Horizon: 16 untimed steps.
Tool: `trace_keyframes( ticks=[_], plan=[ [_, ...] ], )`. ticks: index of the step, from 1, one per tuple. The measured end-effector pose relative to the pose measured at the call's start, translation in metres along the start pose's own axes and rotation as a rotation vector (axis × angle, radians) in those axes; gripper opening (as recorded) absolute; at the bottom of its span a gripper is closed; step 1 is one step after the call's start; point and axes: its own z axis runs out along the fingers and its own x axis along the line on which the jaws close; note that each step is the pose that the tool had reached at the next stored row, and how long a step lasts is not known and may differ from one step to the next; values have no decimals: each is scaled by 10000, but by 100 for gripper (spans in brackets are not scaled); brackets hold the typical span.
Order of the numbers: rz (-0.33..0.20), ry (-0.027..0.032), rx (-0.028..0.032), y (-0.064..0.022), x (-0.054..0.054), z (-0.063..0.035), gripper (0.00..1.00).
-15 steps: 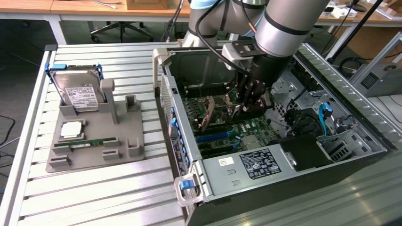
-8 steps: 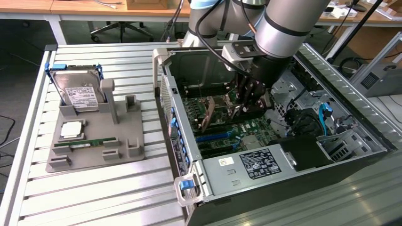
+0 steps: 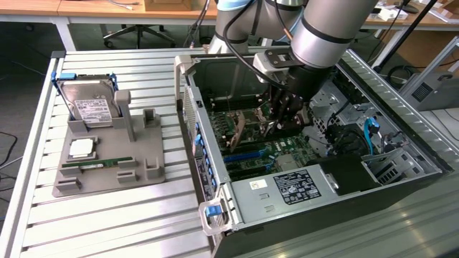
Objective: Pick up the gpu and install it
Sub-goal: 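Insert the gpu into the slot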
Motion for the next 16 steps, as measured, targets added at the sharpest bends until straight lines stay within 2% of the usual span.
trace_keyframes(
  ticks=[16],
  plan=[
    [0, 0, 0, 0, 23, 47, 27]
  ],
)
